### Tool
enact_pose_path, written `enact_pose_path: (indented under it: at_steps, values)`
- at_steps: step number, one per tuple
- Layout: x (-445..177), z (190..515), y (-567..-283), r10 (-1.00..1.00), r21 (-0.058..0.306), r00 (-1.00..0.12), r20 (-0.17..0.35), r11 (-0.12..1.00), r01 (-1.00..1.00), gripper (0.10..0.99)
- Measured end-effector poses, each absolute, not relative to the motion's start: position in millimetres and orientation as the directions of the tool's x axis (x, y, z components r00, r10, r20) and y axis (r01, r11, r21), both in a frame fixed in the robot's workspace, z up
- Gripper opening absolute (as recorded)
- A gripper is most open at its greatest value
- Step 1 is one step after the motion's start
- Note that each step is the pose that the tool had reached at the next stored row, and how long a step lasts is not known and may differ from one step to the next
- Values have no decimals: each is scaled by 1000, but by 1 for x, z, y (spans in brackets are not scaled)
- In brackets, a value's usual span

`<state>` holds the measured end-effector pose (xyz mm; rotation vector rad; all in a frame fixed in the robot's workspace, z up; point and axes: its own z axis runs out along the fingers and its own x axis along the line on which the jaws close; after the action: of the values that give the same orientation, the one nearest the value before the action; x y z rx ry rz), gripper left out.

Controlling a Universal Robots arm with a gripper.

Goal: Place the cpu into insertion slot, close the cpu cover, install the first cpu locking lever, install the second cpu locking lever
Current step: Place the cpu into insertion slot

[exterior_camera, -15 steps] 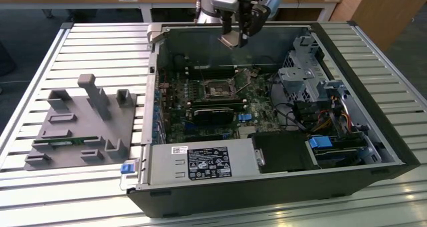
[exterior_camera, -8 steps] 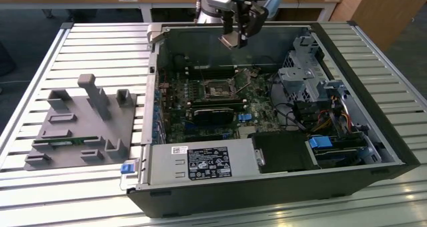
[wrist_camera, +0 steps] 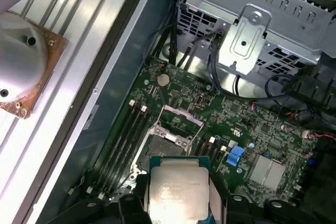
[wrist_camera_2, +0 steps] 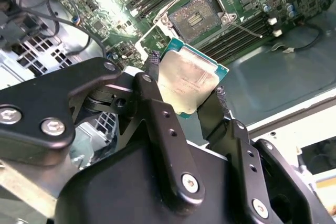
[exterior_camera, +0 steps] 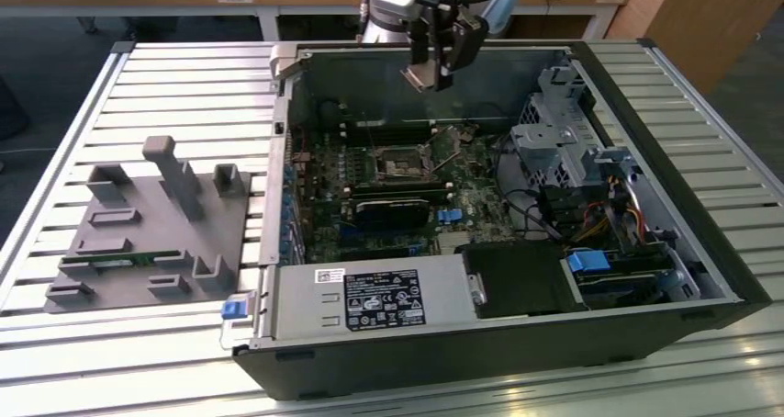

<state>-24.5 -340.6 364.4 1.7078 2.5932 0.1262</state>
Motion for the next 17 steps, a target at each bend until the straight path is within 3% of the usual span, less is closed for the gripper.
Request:
enact_pose_path:
  at_steps: [17]
  values:
    - [-28, 362, -341, 940, 86, -342, 16, 339, 937, 541]
